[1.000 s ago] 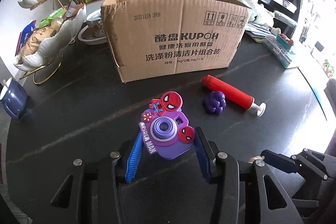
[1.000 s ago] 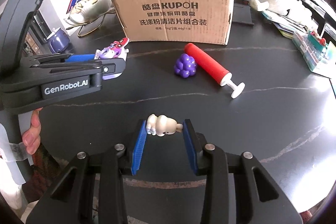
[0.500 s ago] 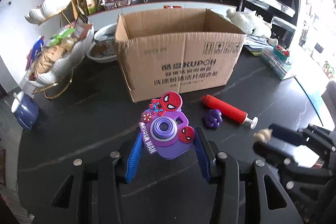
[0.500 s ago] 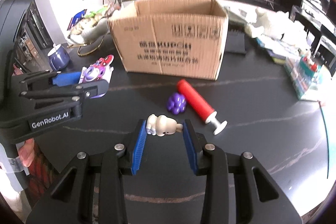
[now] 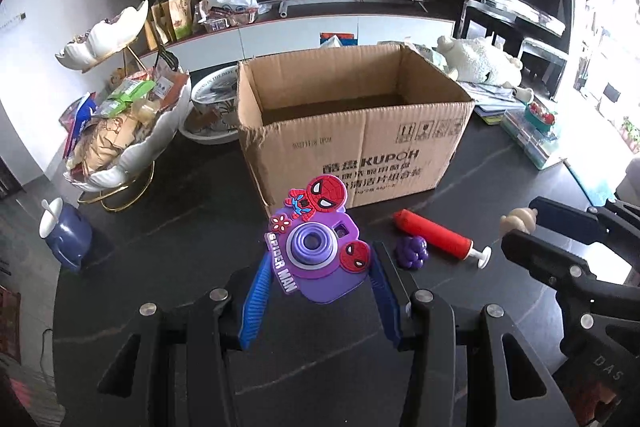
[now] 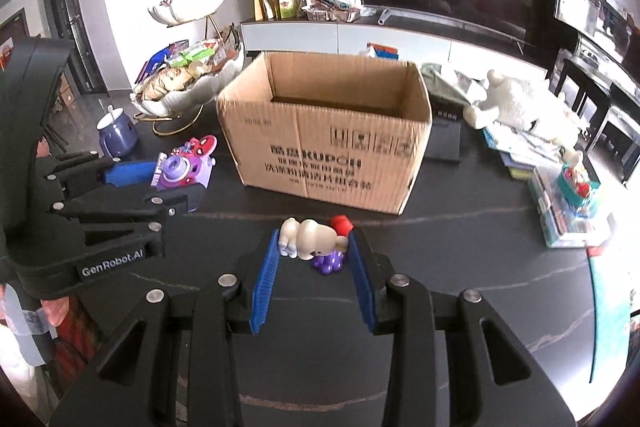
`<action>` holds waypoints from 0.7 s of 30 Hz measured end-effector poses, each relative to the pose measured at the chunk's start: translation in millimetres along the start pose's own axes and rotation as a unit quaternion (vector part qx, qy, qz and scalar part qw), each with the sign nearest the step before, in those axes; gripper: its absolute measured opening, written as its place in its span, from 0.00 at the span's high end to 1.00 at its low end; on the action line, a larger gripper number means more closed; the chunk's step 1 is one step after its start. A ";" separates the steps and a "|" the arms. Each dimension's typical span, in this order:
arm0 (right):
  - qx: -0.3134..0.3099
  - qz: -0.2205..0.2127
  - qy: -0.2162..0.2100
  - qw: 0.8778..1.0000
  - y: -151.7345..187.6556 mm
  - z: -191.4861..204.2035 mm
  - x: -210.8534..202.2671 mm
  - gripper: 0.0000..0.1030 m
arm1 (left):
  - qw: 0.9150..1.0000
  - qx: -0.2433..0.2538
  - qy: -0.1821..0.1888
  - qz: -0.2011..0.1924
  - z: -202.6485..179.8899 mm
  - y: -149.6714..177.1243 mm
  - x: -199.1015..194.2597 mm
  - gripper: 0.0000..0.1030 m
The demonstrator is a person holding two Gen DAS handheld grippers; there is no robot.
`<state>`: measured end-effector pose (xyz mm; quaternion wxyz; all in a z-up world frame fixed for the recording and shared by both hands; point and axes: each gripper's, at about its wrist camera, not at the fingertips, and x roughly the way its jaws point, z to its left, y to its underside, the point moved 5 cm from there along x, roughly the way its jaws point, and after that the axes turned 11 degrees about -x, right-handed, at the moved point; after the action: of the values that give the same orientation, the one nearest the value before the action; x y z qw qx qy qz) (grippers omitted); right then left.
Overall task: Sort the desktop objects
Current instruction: 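Carry the Spider-Man toy with left tool while right tool carries white toy to box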
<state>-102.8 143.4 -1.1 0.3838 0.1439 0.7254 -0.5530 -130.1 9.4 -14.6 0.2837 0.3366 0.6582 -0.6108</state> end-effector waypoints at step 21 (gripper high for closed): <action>0.004 0.006 -0.012 1.000 -69.8 -28.8 22.3 0.68 | 1.000 -0.003 0.012 0.004 -8.4 -70.4 14.9 0.58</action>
<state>-173.2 140.7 34.0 0.3950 0.1429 0.7177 -0.5554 -194.5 17.3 17.6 0.2785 0.3457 0.6621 -0.6038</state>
